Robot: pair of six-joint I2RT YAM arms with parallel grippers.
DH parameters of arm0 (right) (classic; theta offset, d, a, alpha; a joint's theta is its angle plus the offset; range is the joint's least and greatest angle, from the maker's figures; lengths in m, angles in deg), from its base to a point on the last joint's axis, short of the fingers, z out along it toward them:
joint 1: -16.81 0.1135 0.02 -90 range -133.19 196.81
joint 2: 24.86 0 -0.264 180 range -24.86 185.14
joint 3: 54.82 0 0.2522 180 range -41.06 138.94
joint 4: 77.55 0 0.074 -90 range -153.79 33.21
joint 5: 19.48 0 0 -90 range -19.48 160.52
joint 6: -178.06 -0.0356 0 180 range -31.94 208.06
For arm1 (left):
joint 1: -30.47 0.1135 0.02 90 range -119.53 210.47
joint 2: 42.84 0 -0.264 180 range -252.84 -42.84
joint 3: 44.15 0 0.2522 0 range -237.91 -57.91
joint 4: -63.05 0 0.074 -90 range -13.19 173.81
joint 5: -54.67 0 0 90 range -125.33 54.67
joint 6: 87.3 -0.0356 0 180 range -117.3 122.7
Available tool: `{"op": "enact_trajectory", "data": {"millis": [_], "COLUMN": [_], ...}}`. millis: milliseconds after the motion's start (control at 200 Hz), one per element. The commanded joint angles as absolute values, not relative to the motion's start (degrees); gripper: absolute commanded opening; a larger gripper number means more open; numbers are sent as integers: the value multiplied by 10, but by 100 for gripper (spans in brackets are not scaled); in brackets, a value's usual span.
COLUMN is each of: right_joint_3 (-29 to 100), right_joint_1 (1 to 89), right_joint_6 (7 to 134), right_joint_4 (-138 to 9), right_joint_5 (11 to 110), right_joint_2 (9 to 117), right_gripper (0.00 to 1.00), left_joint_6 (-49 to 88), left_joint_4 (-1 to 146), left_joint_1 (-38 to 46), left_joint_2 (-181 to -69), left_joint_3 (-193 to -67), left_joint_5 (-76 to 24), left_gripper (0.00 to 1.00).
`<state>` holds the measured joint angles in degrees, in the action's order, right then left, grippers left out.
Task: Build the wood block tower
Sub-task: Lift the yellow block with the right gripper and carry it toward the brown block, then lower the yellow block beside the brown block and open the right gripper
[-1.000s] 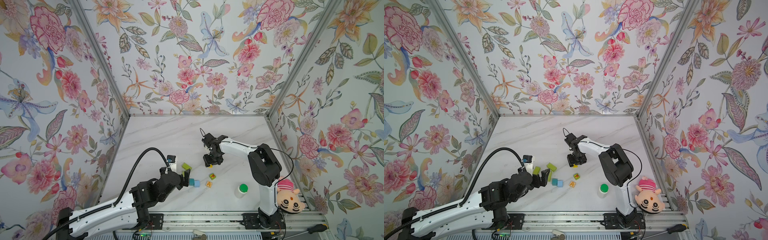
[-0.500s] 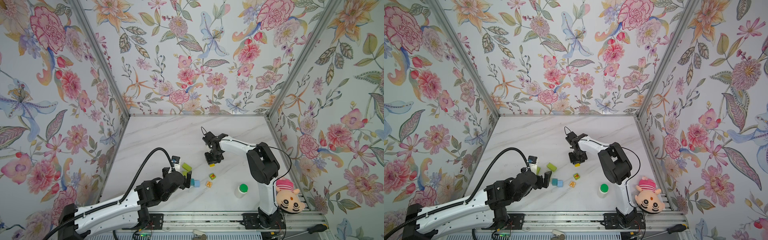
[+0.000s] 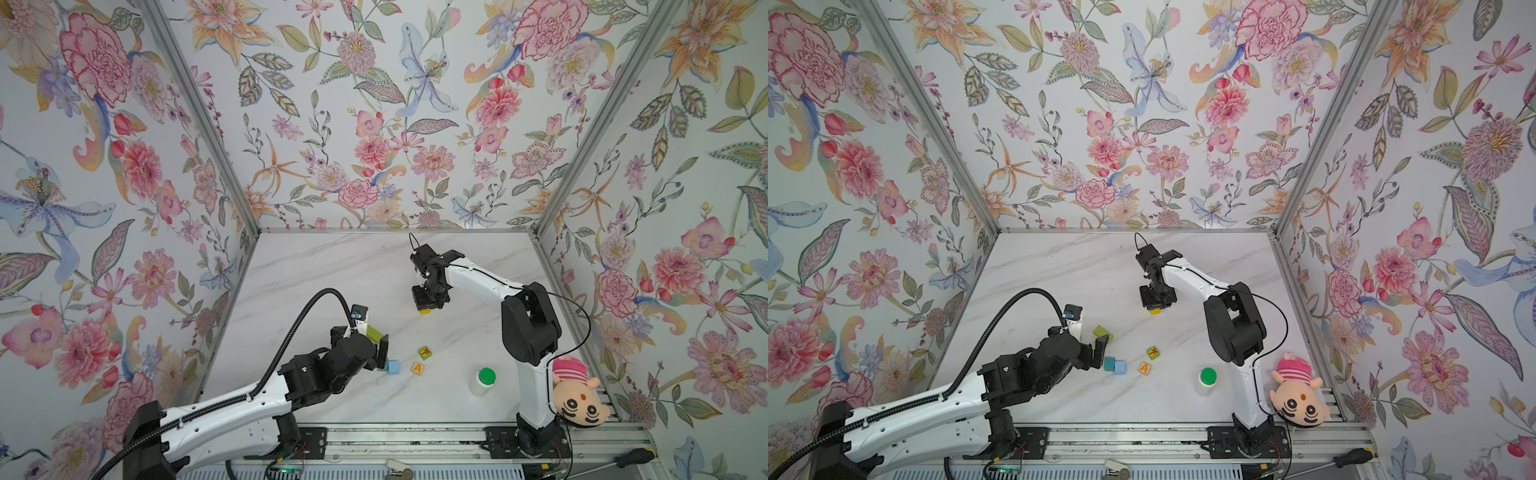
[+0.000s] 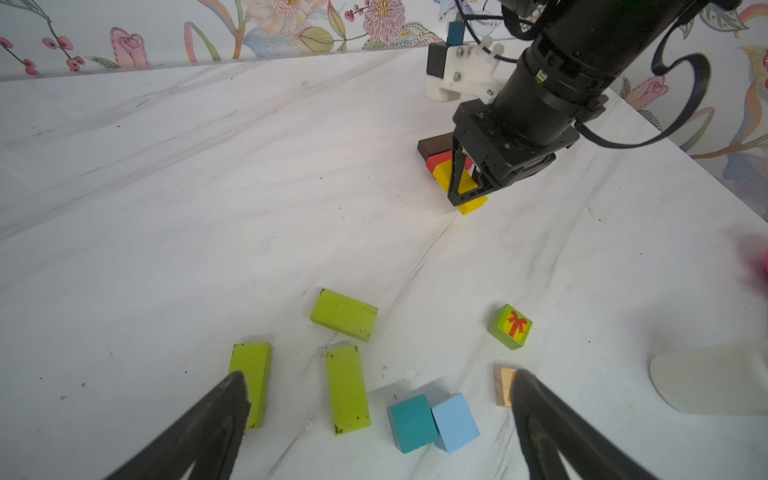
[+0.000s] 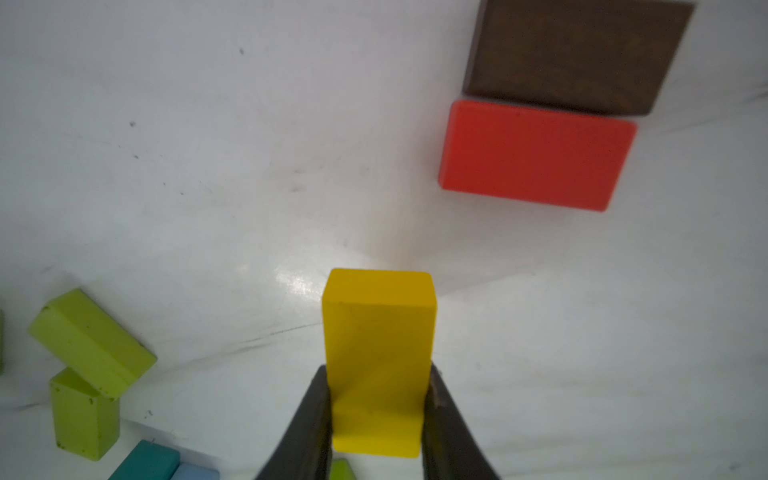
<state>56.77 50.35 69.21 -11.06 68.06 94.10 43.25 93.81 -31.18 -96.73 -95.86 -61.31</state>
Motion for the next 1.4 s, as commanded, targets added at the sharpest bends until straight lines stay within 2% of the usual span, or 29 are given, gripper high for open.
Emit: {"op": "enact_trajectory", "data": {"millis": [0,440,816,1396], "right_joint_3": [614,751,768,786], "right_joint_1": [491,453,444,440], "right_joint_6": [707,713,709,706], "right_joint_4": [-80,-46,-45,-35], "right_joint_5": [703,707,707,700], "right_joint_2": [961,1066,1095,1118], "right_gripper": [23,24,25,26], "left_joint_6": [397,334,313,306], "left_joint_4": [911,875,862,861], "left_joint_1": [-286,-212,-184,-159], "left_joint_2": [-982,-1067,-1107,-1109], "left_joint_3": [-980,-1041,-1061,-1060], "left_joint_5": [-589,-524,-492,-468], "left_gripper": [99,99,99,99]}}
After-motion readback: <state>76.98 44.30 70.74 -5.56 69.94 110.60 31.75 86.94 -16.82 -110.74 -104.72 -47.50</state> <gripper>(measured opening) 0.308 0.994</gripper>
